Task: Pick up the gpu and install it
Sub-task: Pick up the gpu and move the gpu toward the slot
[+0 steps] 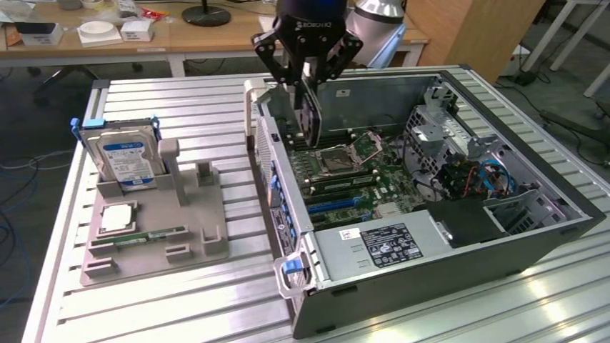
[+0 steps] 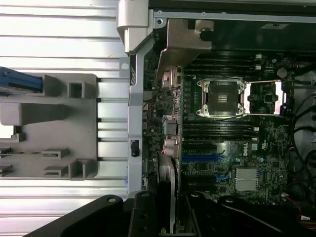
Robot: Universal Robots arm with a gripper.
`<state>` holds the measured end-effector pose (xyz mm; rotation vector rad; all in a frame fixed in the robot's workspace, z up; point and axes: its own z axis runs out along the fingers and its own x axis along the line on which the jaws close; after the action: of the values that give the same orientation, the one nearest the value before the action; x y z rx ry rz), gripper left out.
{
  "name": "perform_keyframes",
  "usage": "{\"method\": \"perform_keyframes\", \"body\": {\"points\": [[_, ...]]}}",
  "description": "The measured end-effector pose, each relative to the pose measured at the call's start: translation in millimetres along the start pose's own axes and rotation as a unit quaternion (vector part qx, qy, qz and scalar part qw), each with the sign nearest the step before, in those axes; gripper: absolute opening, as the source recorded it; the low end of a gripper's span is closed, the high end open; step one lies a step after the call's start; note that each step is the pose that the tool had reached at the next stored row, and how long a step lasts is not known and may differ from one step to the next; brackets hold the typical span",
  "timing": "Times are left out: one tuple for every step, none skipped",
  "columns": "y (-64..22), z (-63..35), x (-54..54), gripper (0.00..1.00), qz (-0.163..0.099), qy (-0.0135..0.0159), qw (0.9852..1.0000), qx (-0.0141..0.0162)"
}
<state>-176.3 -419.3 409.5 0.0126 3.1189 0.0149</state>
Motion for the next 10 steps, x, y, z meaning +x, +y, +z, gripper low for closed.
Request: {"method": "perform_keyframes", "body": {"points": [[0.0,0.1,-2.7,0.27,0.0,0.0,1.0,0.0],[0.1,0.2,-5.5,0.27,0.0,0.0,1.0,0.0],[0.1,0.4,-8.4,0.27,0.0,0.0,1.0,0.0],[0.1,0.4,-11.5,0.27,0.0,0.0,1.0,0.0],[0.1,0.5,-14.6,0.27,0.0,0.0,1.0,0.0],[0.1,0.6,-17.5,0.27,0.0,0.0,1.0,0.0],[0.2,0.7,-20.5,0.27,0.0,0.0,1.0,0.0],[0.2,0.8,-23.3,0.27,0.0,0.0,1.0,0.0],[0.2,0.9,-26.9,0.27,0.0,0.0,1.0,0.0],[0.2,1.0,-30.2,0.27,0.0,0.0,1.0,0.0]]}}
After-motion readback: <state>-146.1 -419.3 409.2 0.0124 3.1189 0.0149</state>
